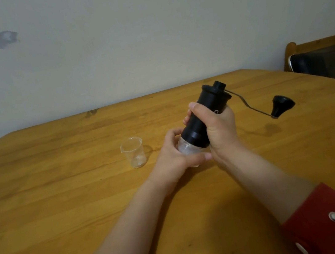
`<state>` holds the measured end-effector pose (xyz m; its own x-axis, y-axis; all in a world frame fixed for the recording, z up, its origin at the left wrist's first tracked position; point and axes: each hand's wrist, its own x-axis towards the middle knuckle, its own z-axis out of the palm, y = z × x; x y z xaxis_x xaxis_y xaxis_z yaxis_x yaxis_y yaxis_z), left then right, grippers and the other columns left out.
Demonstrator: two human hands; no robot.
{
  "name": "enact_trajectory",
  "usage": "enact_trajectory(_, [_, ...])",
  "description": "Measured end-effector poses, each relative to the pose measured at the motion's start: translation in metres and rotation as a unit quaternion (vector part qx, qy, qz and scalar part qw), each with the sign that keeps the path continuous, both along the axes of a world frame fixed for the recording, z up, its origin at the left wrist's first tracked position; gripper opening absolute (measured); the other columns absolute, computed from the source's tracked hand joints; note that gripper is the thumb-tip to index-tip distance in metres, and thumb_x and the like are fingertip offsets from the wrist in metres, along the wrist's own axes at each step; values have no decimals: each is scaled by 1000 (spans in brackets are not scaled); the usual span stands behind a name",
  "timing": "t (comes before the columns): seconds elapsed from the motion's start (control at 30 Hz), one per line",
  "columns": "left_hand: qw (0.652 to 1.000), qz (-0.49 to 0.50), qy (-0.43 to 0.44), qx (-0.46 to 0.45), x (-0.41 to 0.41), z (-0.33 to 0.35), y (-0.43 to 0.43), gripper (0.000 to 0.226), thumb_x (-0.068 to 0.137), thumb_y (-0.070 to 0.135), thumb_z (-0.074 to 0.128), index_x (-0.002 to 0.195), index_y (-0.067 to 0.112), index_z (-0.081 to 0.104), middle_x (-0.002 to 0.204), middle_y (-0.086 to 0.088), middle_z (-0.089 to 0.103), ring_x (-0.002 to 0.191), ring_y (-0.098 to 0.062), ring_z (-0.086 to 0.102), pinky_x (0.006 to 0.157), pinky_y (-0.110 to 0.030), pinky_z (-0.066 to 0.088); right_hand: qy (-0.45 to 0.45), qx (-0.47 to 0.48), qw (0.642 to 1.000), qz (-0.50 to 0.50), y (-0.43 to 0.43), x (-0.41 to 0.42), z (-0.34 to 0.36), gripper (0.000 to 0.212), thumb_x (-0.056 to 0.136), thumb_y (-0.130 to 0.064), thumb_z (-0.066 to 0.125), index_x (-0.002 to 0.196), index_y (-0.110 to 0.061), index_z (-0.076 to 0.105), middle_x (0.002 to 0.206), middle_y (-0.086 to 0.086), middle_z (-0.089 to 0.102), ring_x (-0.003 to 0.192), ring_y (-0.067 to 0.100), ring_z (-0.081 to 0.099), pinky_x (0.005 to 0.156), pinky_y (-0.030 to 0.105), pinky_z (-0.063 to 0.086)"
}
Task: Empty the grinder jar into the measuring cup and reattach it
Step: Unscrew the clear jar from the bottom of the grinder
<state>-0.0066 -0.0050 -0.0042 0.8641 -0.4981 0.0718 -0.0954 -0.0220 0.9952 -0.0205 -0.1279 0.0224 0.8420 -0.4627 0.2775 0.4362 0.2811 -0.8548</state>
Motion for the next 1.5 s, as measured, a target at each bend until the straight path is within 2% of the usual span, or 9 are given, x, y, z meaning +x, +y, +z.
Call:
enact_trajectory(0.2, [956, -19, 209, -206, 3, 4, 4, 49, 78, 20, 65, 124, 6, 53, 119, -18, 61, 97, -31, 65, 79, -42, 58, 7, 38, 998, -48, -10, 2, 3, 24, 77, -21, 78, 93, -11, 63, 69, 0, 70, 72, 20, 70, 69, 34, 58])
enact_trajectory(0.33, [953, -3, 228, -199, 2, 1, 1, 26, 93, 14, 49, 116, 3, 56, 122, -23, 59, 104, -36, 63, 86, -47, 58, 13, 70, 997, -40, -11, 2, 2, 28, 78, -22, 80, 97, -14, 62, 73, -1, 71, 74, 19, 71, 69, 32, 58])
enact_trajectory(0.6, [958, 5, 231, -170, -1, 4, -4, 53, 104, 40, 31, 132, -1, 51, 114, -24, 59, 81, -25, 60, 68, -32, 52, -3, 74, 997, -23, -7, 1, 5, 25, 81, -22, 78, 97, -14, 61, 70, -2, 70, 74, 18, 70, 70, 32, 59])
enact_trajectory(0.7, [953, -5, 246, -175, 0, 4, -3, 58, 102, 47, 32, 132, 2, 52, 119, -25, 62, 85, -27, 64, 74, -34, 56, -5, 82, 996, -25, -8, 1, 4, 24, 81, -21, 77, 97, -13, 61, 70, -1, 70, 74, 19, 70, 70, 32, 58])
enact_trajectory(0.93, [940, -27, 268, -210, -1, 5, -1, 44, 97, 24, 48, 133, 0, 51, 133, -28, 57, 104, -37, 65, 88, -43, 58, 4, 94, 995, -35, -10, 1, 3, 27, 80, -22, 78, 99, -13, 61, 74, -2, 70, 76, 18, 71, 70, 32, 58])
enact_trajectory(1.1, [947, -41, 259, -186, -1, 5, -3, 50, 102, 39, 38, 131, 1, 51, 100, -20, 62, 72, -26, 62, 67, -33, 59, 1, 93, 995, -30, -9, 2, 2, 26, 82, -22, 77, 100, -11, 61, 73, -2, 71, 76, 19, 71, 68, 31, 58])
enact_trajectory(1.23, [959, -45, 245, -134, 0, 4, -5, 63, 101, 54, 28, 121, 2, 58, 83, -17, 64, 67, -25, 62, 63, -30, 58, -4, 93, 995, -29, -7, 2, 2, 21, 82, -21, 76, 95, -12, 61, 71, -1, 70, 74, 19, 70, 67, 31, 57])
enact_trajectory(1.43, [949, -30, 248, -193, -2, 6, -3, 47, 98, 31, 46, 134, 1, 50, 128, -30, 58, 92, -34, 66, 75, -38, 61, 2, 96, 995, -28, -8, 1, 2, 24, 81, -22, 77, 97, -14, 61, 71, -2, 70, 75, 18, 70, 69, 32, 58])
enact_trajectory(1.5, [948, -11, 244, -206, -1, 7, -1, 45, 97, 22, 47, 136, 0, 45, 127, -32, 56, 86, -34, 66, 70, -37, 61, 4, 96, 995, -28, -8, 1, 2, 25, 81, -22, 77, 98, -14, 61, 72, -2, 70, 76, 18, 70, 71, 33, 58])
